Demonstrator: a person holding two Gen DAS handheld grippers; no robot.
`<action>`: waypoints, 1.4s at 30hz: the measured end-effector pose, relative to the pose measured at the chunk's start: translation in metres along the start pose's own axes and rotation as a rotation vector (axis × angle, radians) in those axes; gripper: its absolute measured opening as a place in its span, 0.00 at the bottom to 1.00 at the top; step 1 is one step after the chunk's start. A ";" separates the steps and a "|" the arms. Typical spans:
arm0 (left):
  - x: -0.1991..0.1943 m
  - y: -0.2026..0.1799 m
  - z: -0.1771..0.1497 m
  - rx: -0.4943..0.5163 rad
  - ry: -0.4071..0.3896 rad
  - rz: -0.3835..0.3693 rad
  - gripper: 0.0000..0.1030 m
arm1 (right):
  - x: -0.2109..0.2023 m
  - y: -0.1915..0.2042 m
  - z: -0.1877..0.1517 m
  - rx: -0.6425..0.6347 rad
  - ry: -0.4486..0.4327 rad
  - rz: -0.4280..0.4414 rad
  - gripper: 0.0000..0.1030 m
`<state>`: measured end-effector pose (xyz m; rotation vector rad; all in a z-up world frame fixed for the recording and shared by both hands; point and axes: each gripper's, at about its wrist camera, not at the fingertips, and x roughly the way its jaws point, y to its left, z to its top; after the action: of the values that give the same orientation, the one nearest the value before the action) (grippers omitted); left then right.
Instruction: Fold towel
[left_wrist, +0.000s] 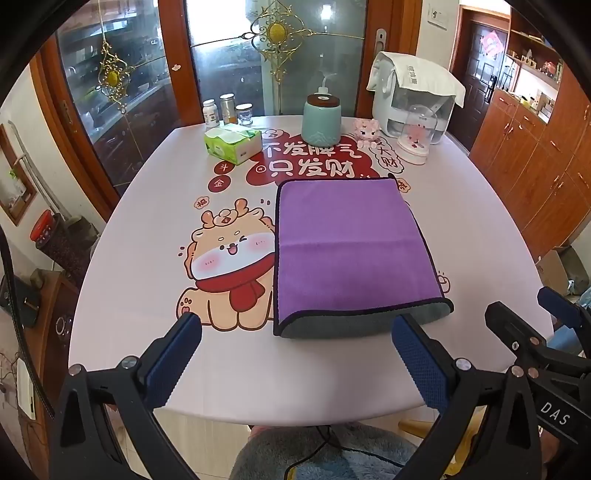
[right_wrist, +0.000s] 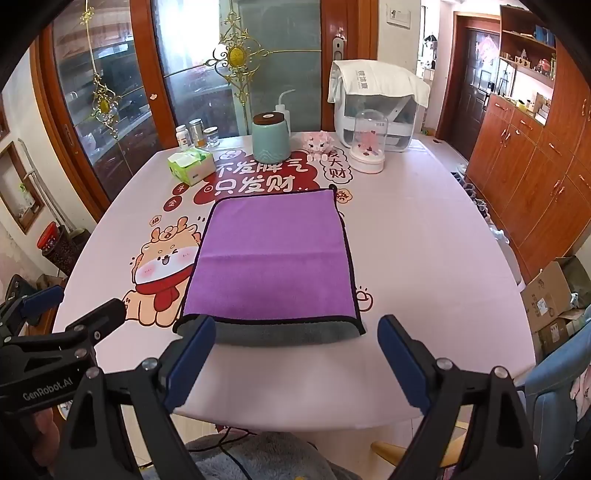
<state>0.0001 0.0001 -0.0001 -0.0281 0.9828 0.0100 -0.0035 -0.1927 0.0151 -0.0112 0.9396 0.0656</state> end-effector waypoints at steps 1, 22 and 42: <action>0.000 0.000 0.000 0.001 0.000 0.000 0.99 | 0.000 0.000 0.000 0.001 0.002 0.002 0.87; -0.008 0.002 -0.002 -0.001 -0.010 0.007 0.99 | -0.001 -0.003 -0.002 0.004 -0.003 0.006 0.87; -0.007 0.002 -0.003 -0.004 -0.003 0.006 0.99 | -0.001 -0.001 -0.002 0.004 -0.005 0.011 0.87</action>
<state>-0.0059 0.0024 0.0038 -0.0282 0.9801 0.0174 -0.0053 -0.1938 0.0148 -0.0021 0.9344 0.0737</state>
